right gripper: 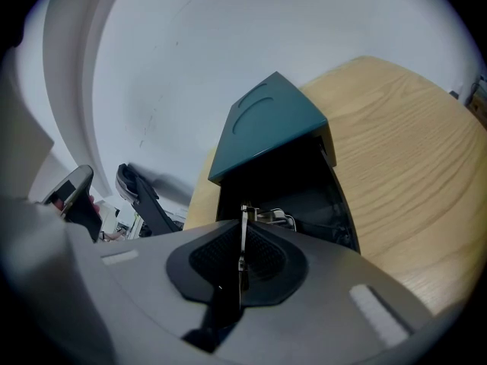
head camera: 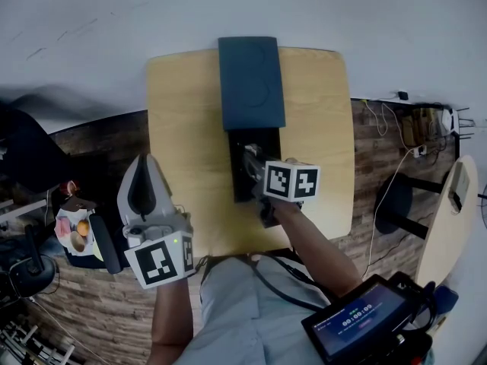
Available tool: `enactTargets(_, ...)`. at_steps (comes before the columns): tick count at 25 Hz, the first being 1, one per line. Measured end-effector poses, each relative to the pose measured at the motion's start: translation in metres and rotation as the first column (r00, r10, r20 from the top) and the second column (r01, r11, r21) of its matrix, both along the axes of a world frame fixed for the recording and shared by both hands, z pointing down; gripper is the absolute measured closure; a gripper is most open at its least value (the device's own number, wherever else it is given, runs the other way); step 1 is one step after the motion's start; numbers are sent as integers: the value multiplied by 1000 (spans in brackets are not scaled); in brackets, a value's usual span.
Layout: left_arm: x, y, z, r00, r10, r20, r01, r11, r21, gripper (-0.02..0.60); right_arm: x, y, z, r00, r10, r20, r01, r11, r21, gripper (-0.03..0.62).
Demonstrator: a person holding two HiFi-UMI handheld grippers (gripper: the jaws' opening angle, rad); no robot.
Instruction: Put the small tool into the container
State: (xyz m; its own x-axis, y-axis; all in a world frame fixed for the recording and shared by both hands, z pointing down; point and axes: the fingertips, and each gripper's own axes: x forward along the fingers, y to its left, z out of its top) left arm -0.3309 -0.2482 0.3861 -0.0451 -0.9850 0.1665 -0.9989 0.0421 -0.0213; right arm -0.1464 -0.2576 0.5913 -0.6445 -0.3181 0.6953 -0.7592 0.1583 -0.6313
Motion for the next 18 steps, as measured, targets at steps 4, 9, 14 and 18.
enactTargets(4,-2,-2,2,1000,-1,0,1,1000,-1,570,1,-5,2,1000,10,-9,-9,1000,25,574)
enactTargets(9,-4,-5,6,1000,3,-3,-3,1000,-6,570,3,-9,6,1000,20,-24,-19,998,52,560)
enactTargets(14,-4,-8,7,1000,5,-3,-5,1000,-5,570,3,-9,5,1000,5,-28,-3,997,76,543)
enactTargets(18,-4,-11,6,1000,11,-1,-11,1000,-2,570,-3,-10,1,999,-24,-40,28,993,114,503)
